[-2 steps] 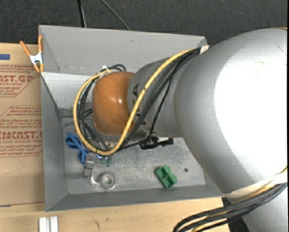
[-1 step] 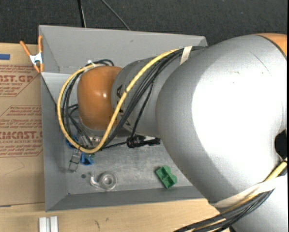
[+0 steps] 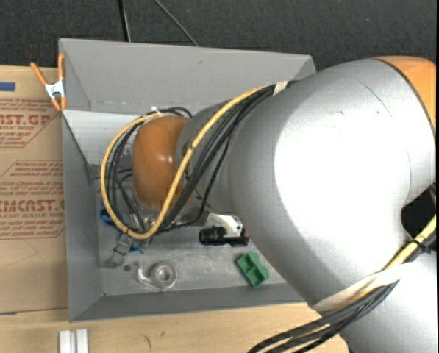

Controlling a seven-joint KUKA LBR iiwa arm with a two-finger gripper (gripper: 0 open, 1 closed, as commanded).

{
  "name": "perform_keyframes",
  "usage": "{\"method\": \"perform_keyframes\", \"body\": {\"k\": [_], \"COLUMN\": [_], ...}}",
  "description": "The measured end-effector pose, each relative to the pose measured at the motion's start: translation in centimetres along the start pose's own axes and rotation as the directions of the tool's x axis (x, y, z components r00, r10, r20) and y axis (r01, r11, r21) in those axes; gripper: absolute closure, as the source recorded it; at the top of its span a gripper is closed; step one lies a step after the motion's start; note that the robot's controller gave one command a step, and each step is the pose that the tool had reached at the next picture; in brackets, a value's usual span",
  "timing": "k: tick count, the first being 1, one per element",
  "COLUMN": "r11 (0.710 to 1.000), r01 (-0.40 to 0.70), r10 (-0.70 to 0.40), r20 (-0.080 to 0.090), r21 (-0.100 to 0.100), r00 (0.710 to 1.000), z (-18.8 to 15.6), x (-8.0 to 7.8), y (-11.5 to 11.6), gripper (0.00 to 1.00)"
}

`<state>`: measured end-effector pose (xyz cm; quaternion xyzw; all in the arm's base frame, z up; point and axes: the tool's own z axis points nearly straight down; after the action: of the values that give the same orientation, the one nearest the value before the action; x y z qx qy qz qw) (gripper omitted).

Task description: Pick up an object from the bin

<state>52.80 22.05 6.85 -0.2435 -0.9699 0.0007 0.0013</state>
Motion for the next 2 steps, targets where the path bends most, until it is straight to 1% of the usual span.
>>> {"method": "perform_keyframes", "body": {"k": [1, 2], "r11": [1.0, 1.0], "r01": [0.002, 0.002], "r10": [-0.002, -0.002], "r20": [0.001, 0.001], "r21": [-0.002, -0.002], "r00": [1.0, 1.0], "z": [0.06, 0.05], "x": [0.09, 0.07], "y": [0.06, 0.05], "gripper": [0.0, 1.0]}}
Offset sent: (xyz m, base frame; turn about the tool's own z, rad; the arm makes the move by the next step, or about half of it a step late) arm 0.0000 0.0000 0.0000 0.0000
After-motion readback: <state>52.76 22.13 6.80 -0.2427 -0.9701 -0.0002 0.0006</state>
